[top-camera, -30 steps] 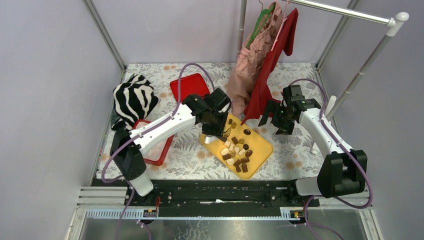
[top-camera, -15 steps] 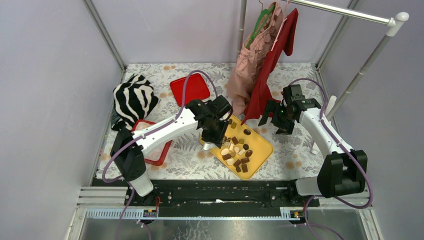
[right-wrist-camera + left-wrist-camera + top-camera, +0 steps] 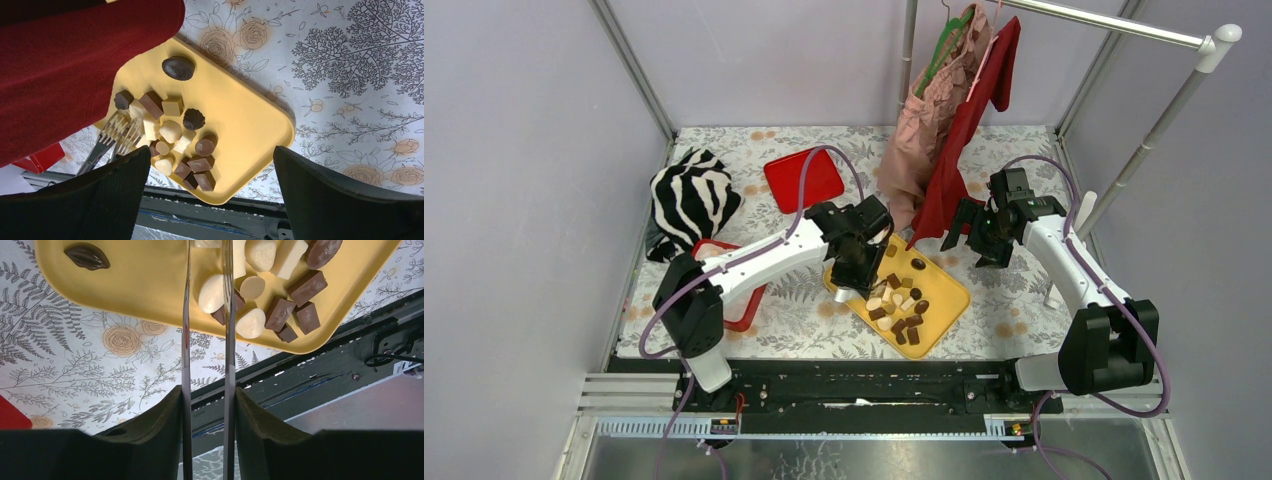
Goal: Pack the chocolate
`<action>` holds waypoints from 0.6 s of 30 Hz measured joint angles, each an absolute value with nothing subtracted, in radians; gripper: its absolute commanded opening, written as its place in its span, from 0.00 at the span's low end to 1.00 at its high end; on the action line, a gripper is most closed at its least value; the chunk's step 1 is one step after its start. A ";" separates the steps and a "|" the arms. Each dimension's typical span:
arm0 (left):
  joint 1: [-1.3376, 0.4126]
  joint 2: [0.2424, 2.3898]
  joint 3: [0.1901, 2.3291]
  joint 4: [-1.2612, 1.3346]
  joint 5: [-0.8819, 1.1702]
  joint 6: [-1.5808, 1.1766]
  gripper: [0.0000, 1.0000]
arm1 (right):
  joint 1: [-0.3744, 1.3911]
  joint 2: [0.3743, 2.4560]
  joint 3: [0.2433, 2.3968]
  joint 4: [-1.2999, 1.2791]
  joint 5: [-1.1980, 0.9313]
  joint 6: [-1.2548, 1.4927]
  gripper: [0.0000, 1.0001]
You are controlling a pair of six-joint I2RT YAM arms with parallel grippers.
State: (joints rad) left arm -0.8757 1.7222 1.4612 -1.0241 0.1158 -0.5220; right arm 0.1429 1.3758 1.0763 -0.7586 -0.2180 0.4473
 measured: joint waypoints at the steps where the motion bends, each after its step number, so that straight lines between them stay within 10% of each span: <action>1: -0.877 1.724 1.461 -1.021 0.116 -0.522 0.45 | 0.143 1.376 1.076 -0.759 -0.218 0.447 1.00; 18: -0.884 1.789 1.468 -0.995 0.086 -0.533 0.43 | 0.143 1.375 1.076 -0.759 -0.218 0.444 1.00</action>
